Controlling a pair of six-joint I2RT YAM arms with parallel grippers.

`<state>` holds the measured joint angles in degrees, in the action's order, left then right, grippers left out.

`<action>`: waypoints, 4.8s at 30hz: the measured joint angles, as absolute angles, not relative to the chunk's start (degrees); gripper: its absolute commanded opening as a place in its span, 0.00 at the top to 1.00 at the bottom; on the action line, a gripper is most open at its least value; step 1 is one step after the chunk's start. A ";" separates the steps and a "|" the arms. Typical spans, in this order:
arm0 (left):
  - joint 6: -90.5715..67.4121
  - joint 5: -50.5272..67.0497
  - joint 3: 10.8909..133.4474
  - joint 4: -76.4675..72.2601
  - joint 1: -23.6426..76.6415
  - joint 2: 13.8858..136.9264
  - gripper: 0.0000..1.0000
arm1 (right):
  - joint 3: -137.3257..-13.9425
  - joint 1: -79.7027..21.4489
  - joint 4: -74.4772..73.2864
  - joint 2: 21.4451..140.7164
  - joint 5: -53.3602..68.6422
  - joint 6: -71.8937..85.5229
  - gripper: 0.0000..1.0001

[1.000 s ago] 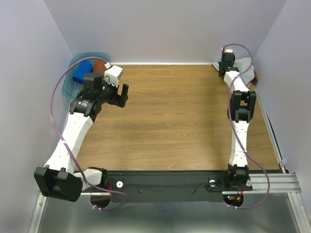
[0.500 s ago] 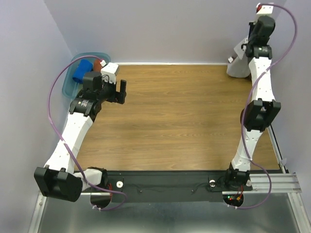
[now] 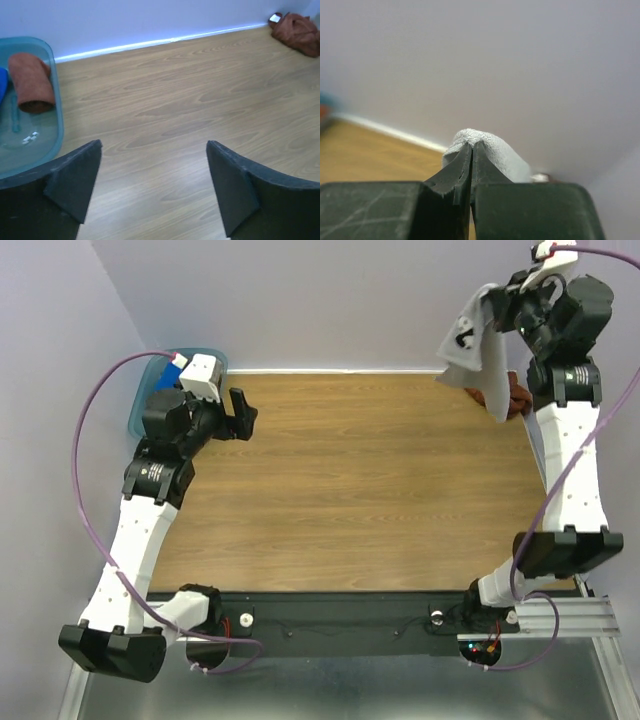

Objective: Roll the towels
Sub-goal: Move the towel to the center of the board, then flatten the towel

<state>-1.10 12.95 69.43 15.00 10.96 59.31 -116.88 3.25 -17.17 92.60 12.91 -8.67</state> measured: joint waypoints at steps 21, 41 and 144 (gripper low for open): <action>4.16 31.40 66.15 17.50 8.34 60.12 0.11 | -74.28 -15.00 -17.56 99.09 37.87 14.09 0.99; 18.68 25.02 62.33 10.63 30.24 88.31 0.18 | -78.81 -12.97 -12.10 110.78 23.00 22.09 0.99; 37.60 18.65 74.59 22.41 19.92 85.41 1.00 | -115.81 -29.78 -36.88 135.15 32.77 16.29 0.48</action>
<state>37.60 18.65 74.59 22.41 19.92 85.41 -115.81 -29.78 -36.88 135.15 32.77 16.29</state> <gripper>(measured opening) 0.159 0.537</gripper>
